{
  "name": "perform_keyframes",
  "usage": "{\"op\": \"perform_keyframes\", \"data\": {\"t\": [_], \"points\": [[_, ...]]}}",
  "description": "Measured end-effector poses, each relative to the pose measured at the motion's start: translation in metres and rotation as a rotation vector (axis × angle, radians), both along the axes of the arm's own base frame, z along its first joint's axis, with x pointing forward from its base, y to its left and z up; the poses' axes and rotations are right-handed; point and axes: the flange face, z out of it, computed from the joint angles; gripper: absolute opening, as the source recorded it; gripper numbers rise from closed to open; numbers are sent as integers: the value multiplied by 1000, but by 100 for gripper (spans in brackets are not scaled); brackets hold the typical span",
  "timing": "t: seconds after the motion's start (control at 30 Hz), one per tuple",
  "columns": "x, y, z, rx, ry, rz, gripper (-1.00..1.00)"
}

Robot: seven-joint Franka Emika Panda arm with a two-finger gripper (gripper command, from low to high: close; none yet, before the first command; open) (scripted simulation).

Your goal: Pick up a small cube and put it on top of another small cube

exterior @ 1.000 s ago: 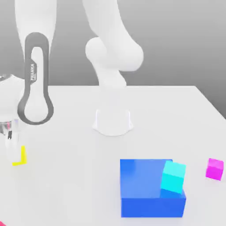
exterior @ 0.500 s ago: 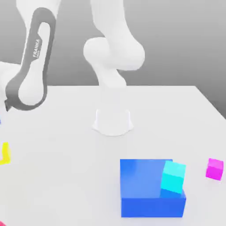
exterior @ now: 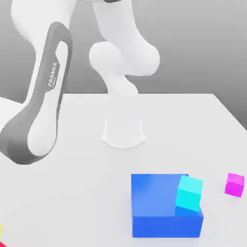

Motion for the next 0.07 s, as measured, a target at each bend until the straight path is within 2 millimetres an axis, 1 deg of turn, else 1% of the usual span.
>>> {"op": "perform_keyframes", "data": {"t": [0.07], "points": [[0, 0, 0, 0, 0, 0, 100]]}}
